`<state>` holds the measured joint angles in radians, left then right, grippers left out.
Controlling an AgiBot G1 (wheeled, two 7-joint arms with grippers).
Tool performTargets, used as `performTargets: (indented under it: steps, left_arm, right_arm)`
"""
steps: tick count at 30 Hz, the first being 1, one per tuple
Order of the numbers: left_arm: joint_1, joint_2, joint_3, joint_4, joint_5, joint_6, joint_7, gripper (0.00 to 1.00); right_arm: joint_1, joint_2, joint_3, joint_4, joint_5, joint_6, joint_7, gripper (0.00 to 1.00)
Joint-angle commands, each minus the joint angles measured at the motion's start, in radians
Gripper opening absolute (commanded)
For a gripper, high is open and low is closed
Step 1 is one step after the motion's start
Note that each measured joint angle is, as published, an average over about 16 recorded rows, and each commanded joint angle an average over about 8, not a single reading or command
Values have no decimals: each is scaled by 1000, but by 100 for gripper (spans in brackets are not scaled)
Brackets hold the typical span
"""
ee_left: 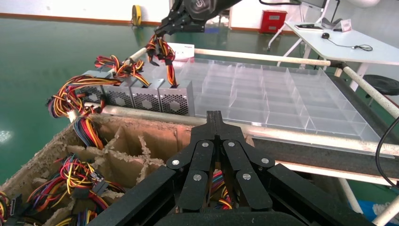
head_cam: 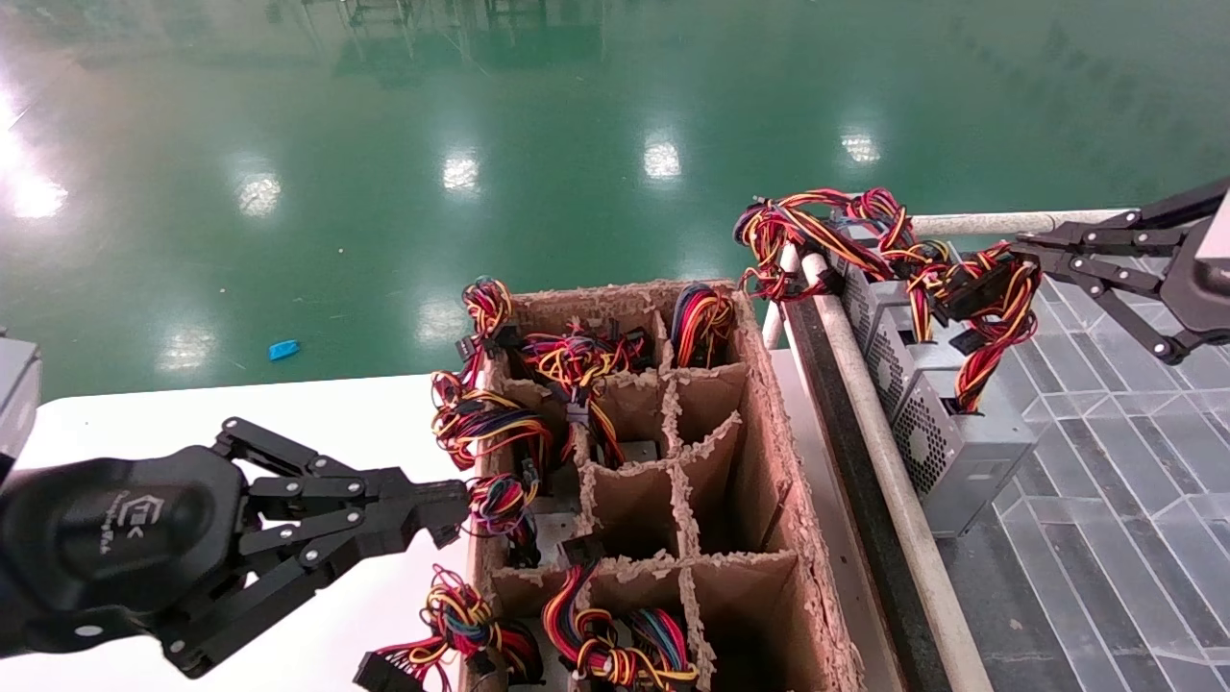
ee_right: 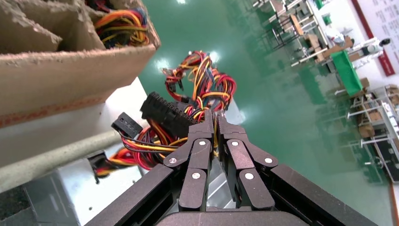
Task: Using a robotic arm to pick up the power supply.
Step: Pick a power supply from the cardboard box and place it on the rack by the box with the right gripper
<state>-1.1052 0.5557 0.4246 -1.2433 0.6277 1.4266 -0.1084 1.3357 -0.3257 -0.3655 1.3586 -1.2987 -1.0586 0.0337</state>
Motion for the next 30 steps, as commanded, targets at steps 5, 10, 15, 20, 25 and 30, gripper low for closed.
performTargets:
  steps: [5,10,15,20,25,30]
  left_arm:
    - [0,0,0,0,0,0,0,0]
    - [0,0,0,0,0,0,0,0]
    - [0,0,0,0,0,0,0,0]
    - [0,0,0,0,0,0,0,0]
    - [0,0,0,0,0,0,0,0]
    - [0,0,0,0,0,0,0,0]
  right_arm:
    - [-16,-3,-5,1,-8,25,31,58]
    - [-19,-5,-4,2,5,25,47,100]
    - [-18,-5,-3,2,17,15,52,100]
    - [-16,-4,3,1,48,-3,62,100]
    - [-20,-7,23,-2,138,-33,91,100]
    - [-43,-5,55,-6,246,-61,82,100]
